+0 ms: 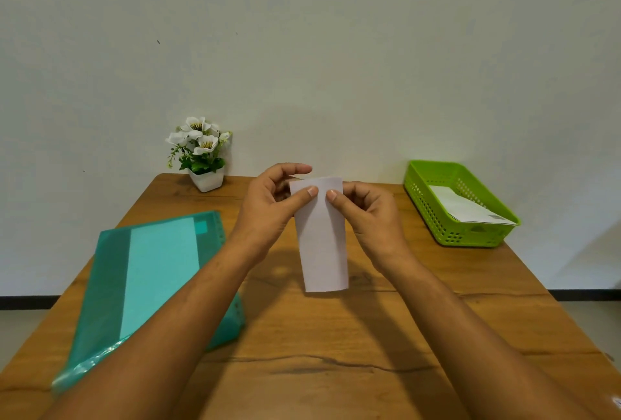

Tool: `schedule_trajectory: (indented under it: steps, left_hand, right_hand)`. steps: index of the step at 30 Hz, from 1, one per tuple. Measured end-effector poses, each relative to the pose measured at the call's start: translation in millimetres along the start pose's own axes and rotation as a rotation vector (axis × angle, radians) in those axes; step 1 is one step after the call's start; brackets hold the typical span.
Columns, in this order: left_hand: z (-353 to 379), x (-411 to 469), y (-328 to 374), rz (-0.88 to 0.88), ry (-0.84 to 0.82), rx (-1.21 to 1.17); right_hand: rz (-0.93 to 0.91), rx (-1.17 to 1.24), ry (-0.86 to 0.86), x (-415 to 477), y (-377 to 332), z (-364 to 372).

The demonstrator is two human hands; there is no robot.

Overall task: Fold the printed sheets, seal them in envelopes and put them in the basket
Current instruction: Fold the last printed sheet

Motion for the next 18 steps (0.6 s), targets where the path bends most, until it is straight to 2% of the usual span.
schedule_trajectory:
  steps: [6,12,18]
  left_hand:
    - [-5.2,3.1,2.7,0.044,0.038,0.053]
    - [-5.2,6.1,14.1,0.116,-0.066,0.187]
    - [-2.4,3.4,13.2,0.169,-0.05,0.201]
  right_hand:
    - [0.009,-0.01,-0.015,0.8,-1.6,2.3]
    - [-0.045,-0.177,-0.135,1.1,-6.2,8.7]
    - [-0.081,-0.224,-0.177,1.2,-10.6,17.3]
Point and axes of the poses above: each hand's wrist, its own x-axis towards the middle knuckle, its own z-axis out of the palm, y = z × x, the point moved 2 cm from there along x, towards the middle knuckle, and after that the axes turned 7 degrees about y, right-handed, at the moved point
